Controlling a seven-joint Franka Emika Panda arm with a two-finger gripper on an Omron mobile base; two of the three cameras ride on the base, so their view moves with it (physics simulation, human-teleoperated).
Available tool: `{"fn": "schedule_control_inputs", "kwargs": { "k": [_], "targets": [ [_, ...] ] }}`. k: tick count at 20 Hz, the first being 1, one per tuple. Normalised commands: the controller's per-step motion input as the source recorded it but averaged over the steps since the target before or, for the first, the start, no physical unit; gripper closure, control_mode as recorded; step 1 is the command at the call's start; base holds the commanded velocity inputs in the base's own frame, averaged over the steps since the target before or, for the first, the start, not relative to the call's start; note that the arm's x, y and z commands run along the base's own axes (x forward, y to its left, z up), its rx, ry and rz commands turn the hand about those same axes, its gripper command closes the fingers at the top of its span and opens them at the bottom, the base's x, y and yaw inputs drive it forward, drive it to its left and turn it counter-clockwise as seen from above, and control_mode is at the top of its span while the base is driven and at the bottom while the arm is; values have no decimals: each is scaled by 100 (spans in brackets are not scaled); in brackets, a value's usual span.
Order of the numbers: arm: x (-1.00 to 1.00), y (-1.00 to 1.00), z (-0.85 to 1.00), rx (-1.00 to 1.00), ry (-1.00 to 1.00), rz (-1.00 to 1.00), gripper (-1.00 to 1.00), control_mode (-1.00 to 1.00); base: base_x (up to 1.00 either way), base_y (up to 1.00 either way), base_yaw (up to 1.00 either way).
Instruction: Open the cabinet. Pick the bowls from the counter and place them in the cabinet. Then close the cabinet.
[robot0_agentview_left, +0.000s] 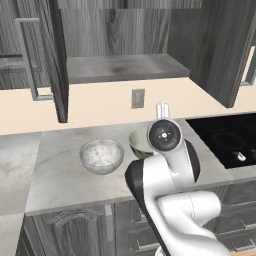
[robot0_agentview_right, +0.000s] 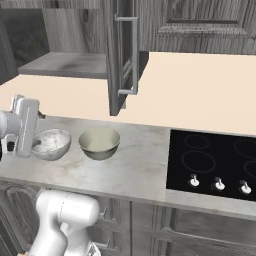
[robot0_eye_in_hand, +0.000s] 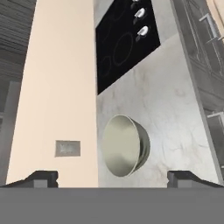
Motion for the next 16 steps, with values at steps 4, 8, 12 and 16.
{"fn": "schedule_control_inputs", "kwargs": {
  "k": [4, 8, 12, 16],
  "targets": [
    [17, 0, -41, 5, 0, 0, -100, -100, 0, 0, 0],
    [20, 0, -36, 2, 0, 0, -100, -100, 0, 0, 0],
    [19, 0, -21, 0, -5, 0, -100, -100, 0, 0, 0],
    [18, 0, -19, 0, -5, 0, -100, -100, 0, 0, 0]
  ]
}}
